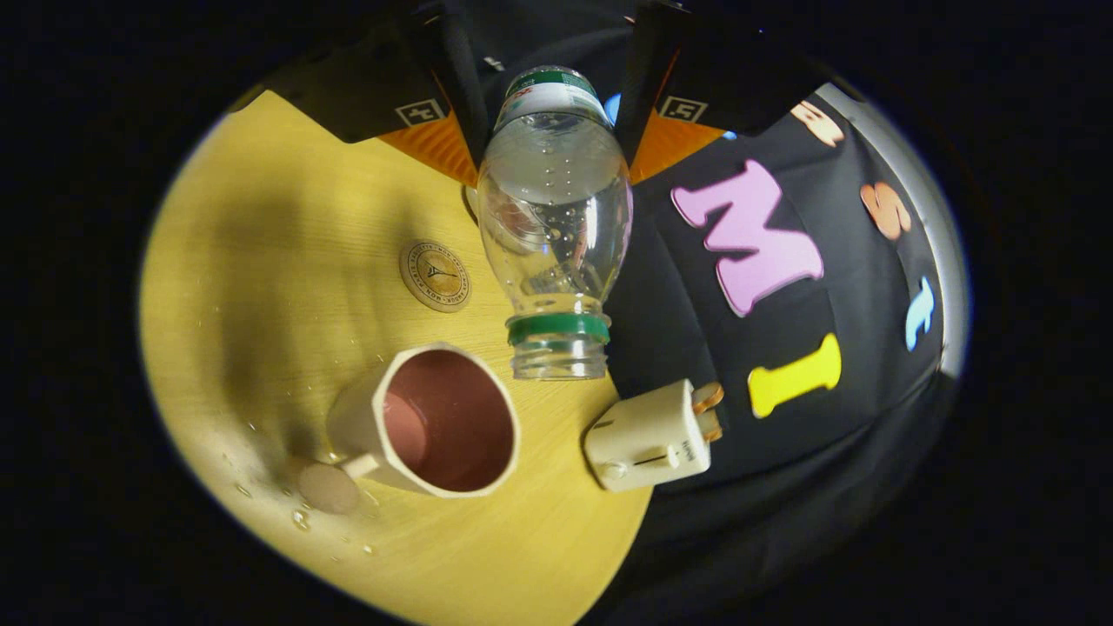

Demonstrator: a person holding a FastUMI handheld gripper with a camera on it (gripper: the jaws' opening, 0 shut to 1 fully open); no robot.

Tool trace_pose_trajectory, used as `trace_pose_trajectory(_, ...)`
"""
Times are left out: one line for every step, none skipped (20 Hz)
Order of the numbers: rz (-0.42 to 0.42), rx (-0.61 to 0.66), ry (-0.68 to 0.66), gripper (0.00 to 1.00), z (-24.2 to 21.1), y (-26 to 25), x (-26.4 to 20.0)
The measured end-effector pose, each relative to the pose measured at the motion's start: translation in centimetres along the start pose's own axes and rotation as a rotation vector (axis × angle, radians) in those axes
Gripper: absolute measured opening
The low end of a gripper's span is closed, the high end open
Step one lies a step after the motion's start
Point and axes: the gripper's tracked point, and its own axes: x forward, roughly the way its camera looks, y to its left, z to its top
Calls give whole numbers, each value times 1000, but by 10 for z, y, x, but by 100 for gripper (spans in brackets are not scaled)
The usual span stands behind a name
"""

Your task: Take the bottle from table, then pour the juice into the cup, finally place the bottle on the coaster

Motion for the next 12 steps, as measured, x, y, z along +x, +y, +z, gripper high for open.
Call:
trace_pose_trajectory(-14, -125, 19, 73, -6, -4, -6)
trace_pose_trajectory(-21, -256, 36, 73, -11, -9, -13)
trace_pose_trajectory(-22, -373, 46, 73, -16, -11, -19)
trace_pose_trajectory(-16, -475, 47, 74, -18, -11, -25)
trace_pose_trajectory(-12, -570, 43, 74, -21, -13, -32)
trace_pose_trajectory(-3, -656, 34, 73, -23, -12, -37)
trace_pose_trajectory(6, -737, 28, 73, -27, -13, -43)
trace_pose_trajectory(13, -819, 28, 73, -30, -14, -48)
trace_pose_trajectory(32, -915, 25, 73, -39, -10, -53)
trace_pose_trajectory(40, -1029, 9, 73, -37, -12, -56)
trace_pose_trajectory(46, -1152, -25, 73, -36, -11, -58)
trace_pose_trajectory(50, -1295, -69, 73, -36, -10, -60)
